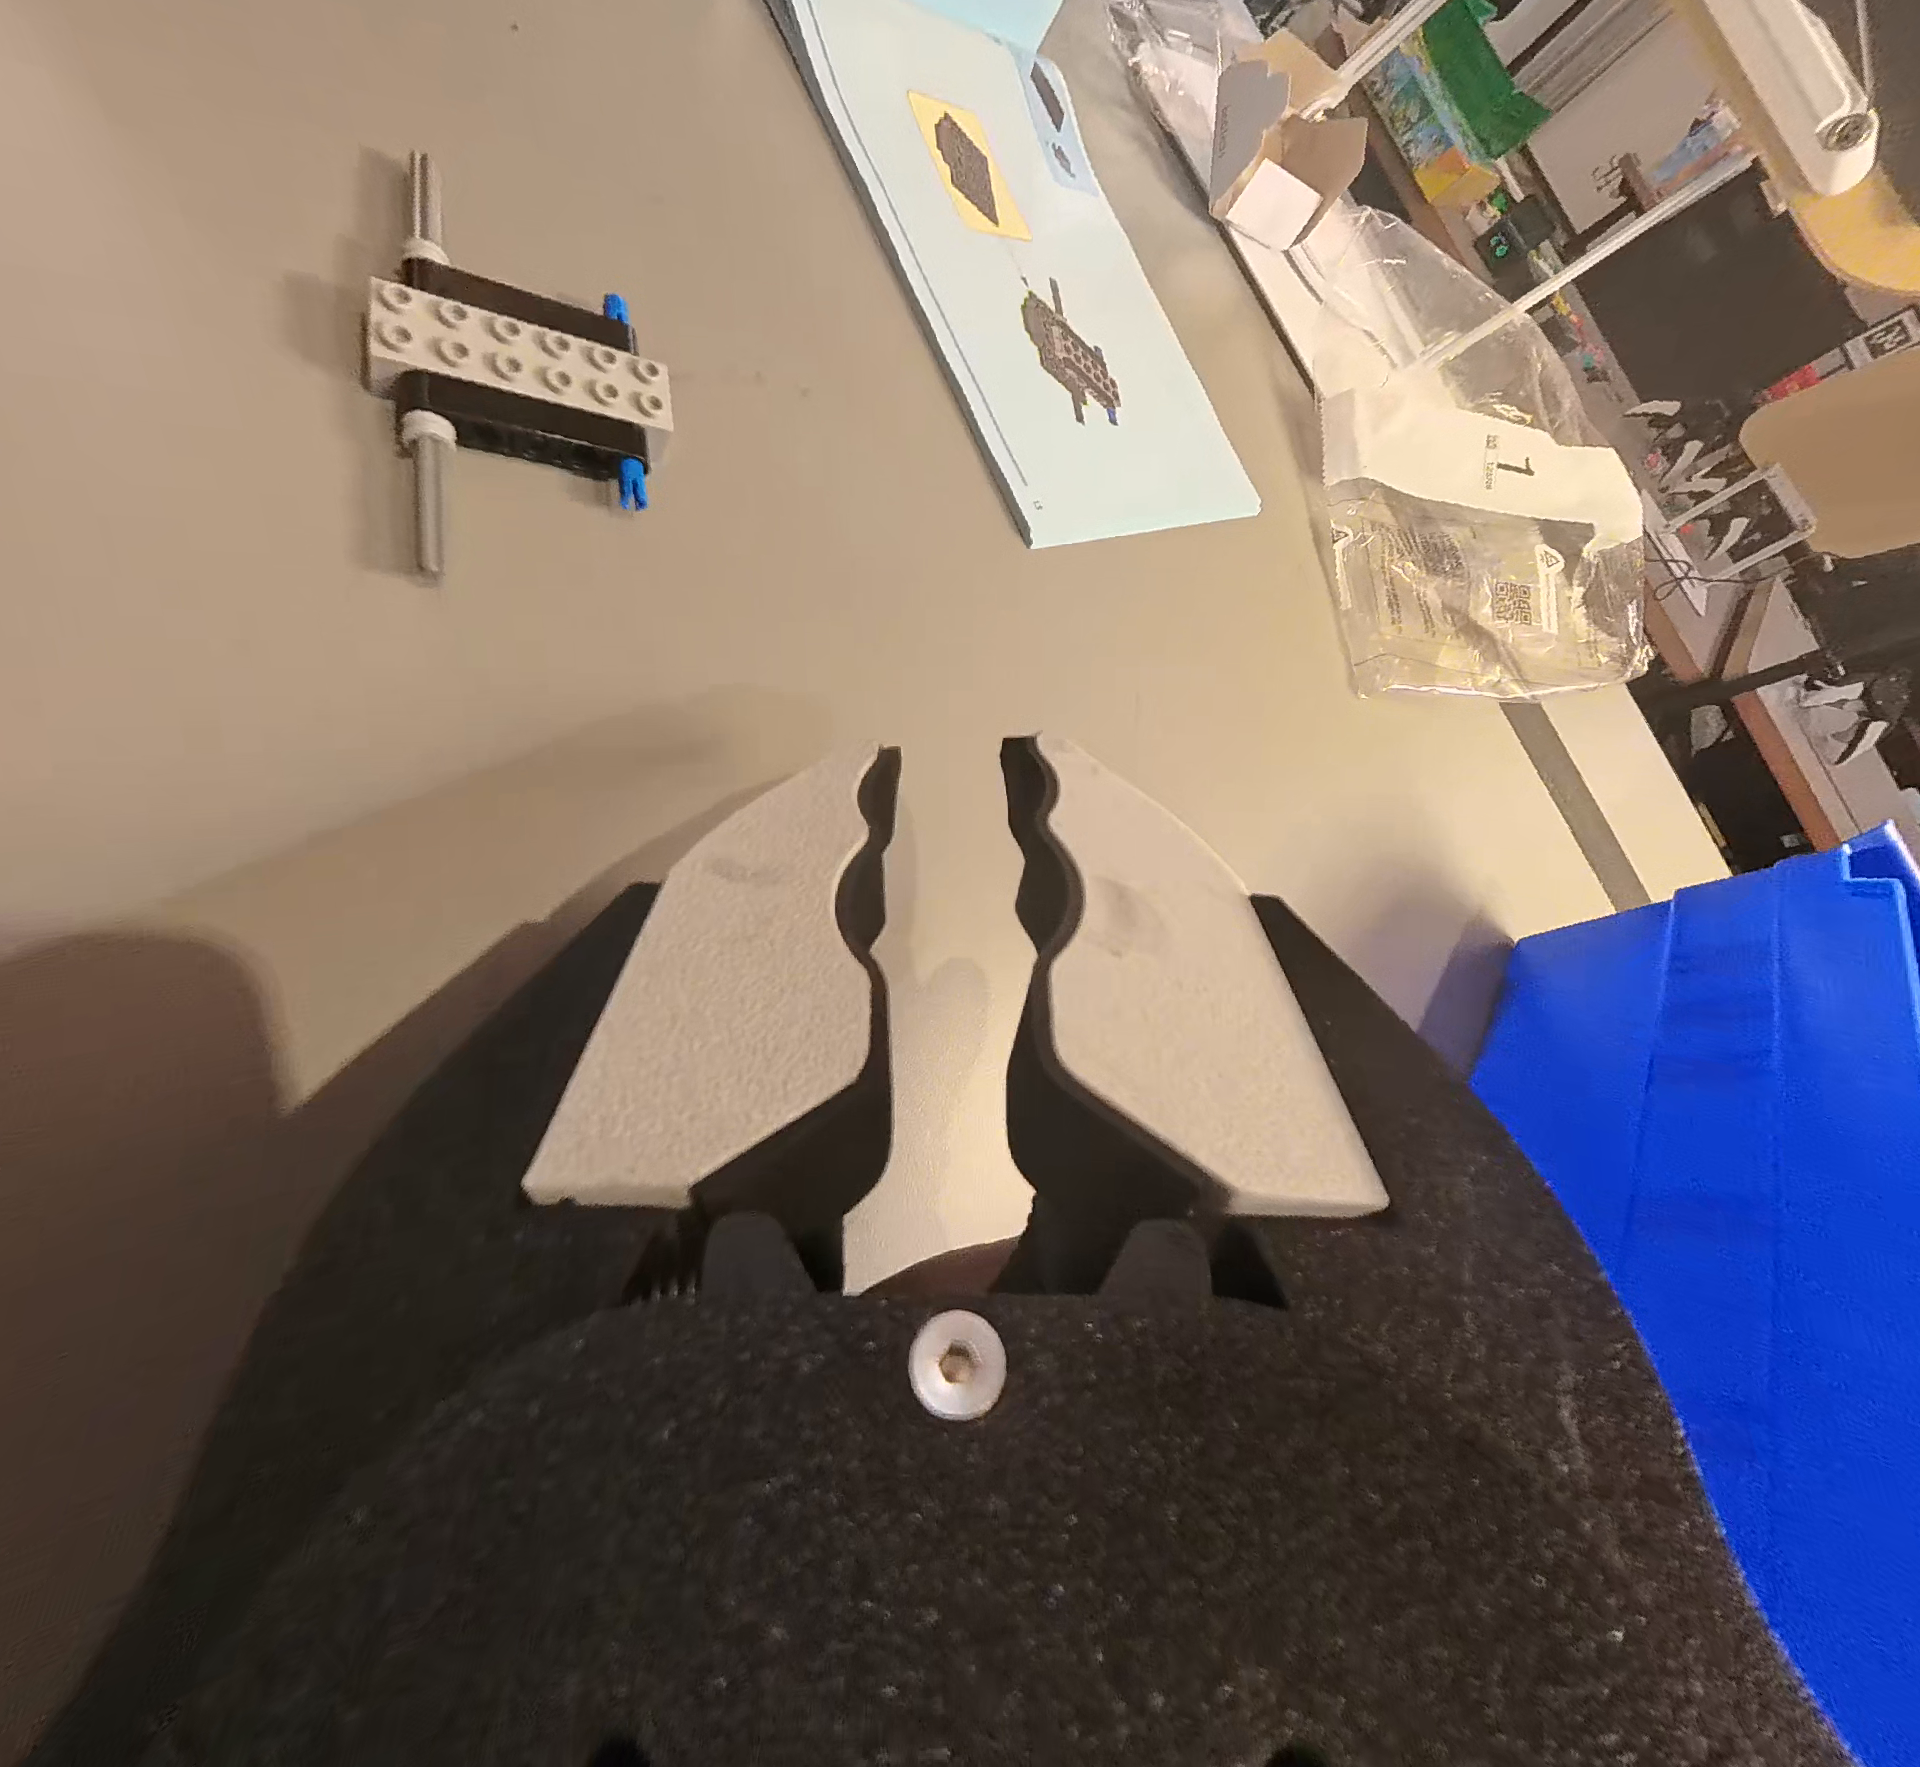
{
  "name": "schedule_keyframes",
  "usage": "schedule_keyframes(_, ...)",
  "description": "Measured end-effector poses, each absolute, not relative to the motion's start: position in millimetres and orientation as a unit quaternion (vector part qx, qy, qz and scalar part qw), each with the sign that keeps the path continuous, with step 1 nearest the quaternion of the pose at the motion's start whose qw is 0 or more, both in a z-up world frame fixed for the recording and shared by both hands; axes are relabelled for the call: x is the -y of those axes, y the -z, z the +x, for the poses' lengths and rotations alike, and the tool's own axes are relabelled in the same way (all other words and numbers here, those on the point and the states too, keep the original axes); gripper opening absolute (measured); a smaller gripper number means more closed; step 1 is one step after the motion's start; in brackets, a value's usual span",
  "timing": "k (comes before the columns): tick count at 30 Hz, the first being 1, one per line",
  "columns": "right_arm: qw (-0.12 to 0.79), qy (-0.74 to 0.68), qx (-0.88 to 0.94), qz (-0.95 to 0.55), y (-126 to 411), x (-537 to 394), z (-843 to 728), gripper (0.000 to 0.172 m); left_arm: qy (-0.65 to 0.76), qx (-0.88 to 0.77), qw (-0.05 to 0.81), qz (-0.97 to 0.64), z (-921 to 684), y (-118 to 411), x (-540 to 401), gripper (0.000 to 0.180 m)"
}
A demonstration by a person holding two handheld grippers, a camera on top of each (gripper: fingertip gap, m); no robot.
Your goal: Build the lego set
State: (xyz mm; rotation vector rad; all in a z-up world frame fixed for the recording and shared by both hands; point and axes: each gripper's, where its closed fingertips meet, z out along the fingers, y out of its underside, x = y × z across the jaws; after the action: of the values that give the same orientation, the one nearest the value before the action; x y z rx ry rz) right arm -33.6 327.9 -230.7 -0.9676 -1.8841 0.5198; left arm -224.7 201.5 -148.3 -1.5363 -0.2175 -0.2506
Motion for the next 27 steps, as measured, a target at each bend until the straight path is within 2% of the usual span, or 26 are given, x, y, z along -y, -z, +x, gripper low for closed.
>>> schedule_keyframes(6,0.466,-0.215,0.767,-0.385,229.1,-325.3,-33.1,0.021,0.111,0.098,0.706,-0.692,-224.6,148.5,-201.5,0.030)
schedule_keyframes(9,0.442,-0.283,0.755,-0.393,215.4,-315.5,-32.5,0.021,0.108,0.091,0.695,-0.705,-219.8,151.6,-205.1,0.030)
schedule_keyframes(13,0.383,-0.416,0.724,-0.396,157.4,-307.0,-19.4,0.021,0.123,0.092,0.683,-0.714,-213.9,155.6,-209.4,0.030)
schedule_keyframes(16,0.305,-0.483,0.750,-0.333,110.1,-310.2,17.6,0.021,0.128,0.099,0.697,-0.698,-216.7,151.3,-204.7,0.030)
schedule_keyframes(20,0.393,-0.456,0.730,-0.323,50.5,-401.4,33.3,0.021,0.155,0.099,0.712,-0.678,-216.3,146.3,-199.1,0.029)
schedule_keyframes(23,0.459,-0.297,0.742,-0.387,72.1,-514.3,10.6,0.021,0.164,0.092,0.705,-0.684,-213.5,148.0,-201.5,0.029)
schedule_keyframes(27,0.398,-0.158,0.787,-0.444,151.3,-595.1,-20.7,0.021,0.162,0.085,0.699,-0.691,-210.2,149.6,-203.6,0.029)
